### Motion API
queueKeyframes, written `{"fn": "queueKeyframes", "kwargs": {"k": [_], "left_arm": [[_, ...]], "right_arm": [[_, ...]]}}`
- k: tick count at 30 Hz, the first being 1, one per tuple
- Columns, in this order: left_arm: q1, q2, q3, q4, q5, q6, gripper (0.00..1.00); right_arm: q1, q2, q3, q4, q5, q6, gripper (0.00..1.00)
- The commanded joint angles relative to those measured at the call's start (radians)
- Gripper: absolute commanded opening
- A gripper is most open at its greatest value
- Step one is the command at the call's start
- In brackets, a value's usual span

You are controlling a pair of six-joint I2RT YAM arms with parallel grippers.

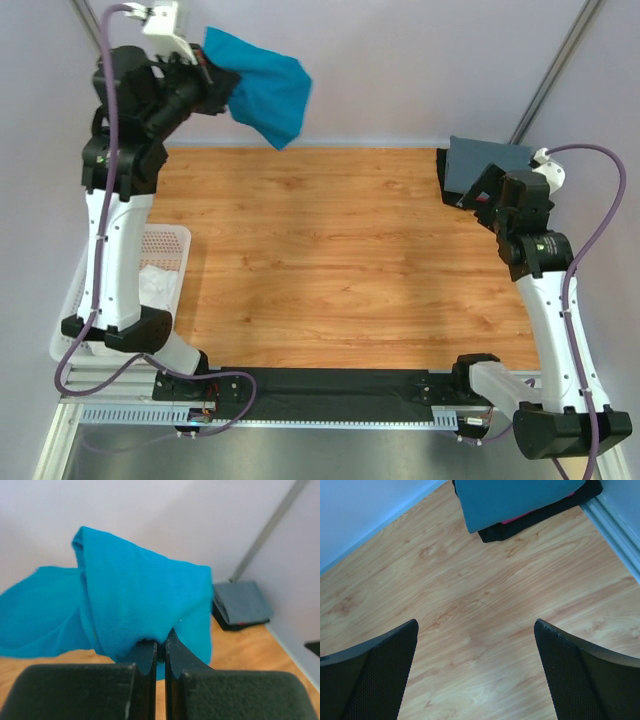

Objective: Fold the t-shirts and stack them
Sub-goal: Move the tshirt to the center of the board, then flatten the tshirt out

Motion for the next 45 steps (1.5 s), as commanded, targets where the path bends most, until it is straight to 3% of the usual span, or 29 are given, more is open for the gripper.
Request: {"fn": "queueKeyframes", "kwargs": {"k": [1, 6, 14, 15, 17, 19, 24, 27, 34, 37, 45], "left_arm": [[-0.107, 0.034, -0.013, -0.032, 0.016, 0.083, 0.00], [-0.236, 0.034, -0.258, 0.063, 0.030, 0.108, 0.00], [-0.526, 0.128, -0.630, 0.083, -0.012, 0.071, 0.00], [-0.548, 0.154, -0.672, 0.069, -0.022, 0.045, 0.06], [-0.586, 0.166, -0.711, 0.037, -0.061, 0.008, 0.59], [-0.592, 0.142, -0.795, 0.045, -0.062, -0.038, 0.99], [-0.591, -0.028, -0.980, 0.059, -0.205, -0.083, 1.00], [-0.588, -0.090, -1.042, -0.001, -0.308, -0.125, 1.00], [-0.500, -0.228, -1.226, -0.023, -0.351, -0.271, 0.99], [-0.468, -0.283, -1.291, -0.050, -0.416, -0.319, 0.91], [-0.392, -0.452, -1.454, -0.049, -0.423, -0.363, 0.91]], "right_arm": [[-0.004, -0.033, 0.055, -0.045, 0.094, 0.009, 1.00], [-0.004, -0.088, -0.046, -0.018, 0.114, 0.006, 1.00], [-0.004, -0.117, -0.183, 0.039, -0.028, 0.013, 1.00], [-0.002, -0.119, -0.195, 0.053, -0.056, 0.003, 1.00], [-0.002, -0.117, -0.203, 0.064, -0.088, -0.008, 1.00], [-0.002, -0.116, -0.221, 0.095, -0.148, -0.027, 1.00], [0.004, -0.099, -0.272, 0.185, -0.356, -0.050, 1.00], [0.067, -0.068, -0.304, 0.237, -0.399, -0.045, 1.00], [0.479, 0.108, -0.226, 0.250, -0.162, -0.073, 1.00], [0.605, 0.222, -0.149, 0.216, -0.132, -0.073, 0.97], [0.881, 0.412, -0.031, 0.164, -0.079, -0.059, 0.84]]}}
